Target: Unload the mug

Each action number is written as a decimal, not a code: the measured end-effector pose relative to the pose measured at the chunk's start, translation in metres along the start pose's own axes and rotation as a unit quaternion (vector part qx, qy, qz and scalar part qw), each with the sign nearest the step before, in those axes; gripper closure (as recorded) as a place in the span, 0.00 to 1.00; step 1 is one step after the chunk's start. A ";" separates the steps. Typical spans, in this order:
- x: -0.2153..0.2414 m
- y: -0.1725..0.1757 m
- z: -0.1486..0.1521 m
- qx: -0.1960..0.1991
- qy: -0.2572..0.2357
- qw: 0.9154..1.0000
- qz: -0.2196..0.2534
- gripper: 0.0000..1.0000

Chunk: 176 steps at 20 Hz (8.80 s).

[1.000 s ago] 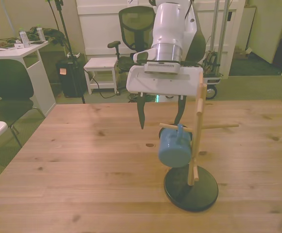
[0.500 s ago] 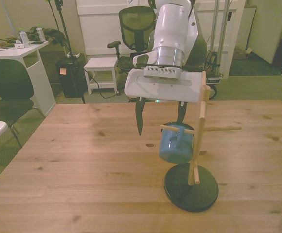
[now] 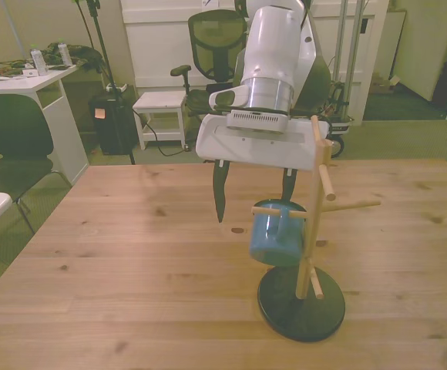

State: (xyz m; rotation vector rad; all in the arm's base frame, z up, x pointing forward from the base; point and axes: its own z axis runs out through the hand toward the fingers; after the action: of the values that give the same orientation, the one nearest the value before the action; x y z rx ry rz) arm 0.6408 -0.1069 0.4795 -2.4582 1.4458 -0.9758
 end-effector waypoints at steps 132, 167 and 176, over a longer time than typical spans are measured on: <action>-0.110 0.157 -0.016 -0.108 -0.230 0.965 -0.061 1.00; -0.116 0.148 -0.011 -0.159 -0.251 0.953 -0.067 0.00; -0.114 0.146 -0.012 -0.161 -0.253 0.952 -0.066 0.00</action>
State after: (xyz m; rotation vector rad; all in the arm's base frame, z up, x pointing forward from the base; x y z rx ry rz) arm 0.4881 -0.0882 0.3759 -2.7717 1.3500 -0.0884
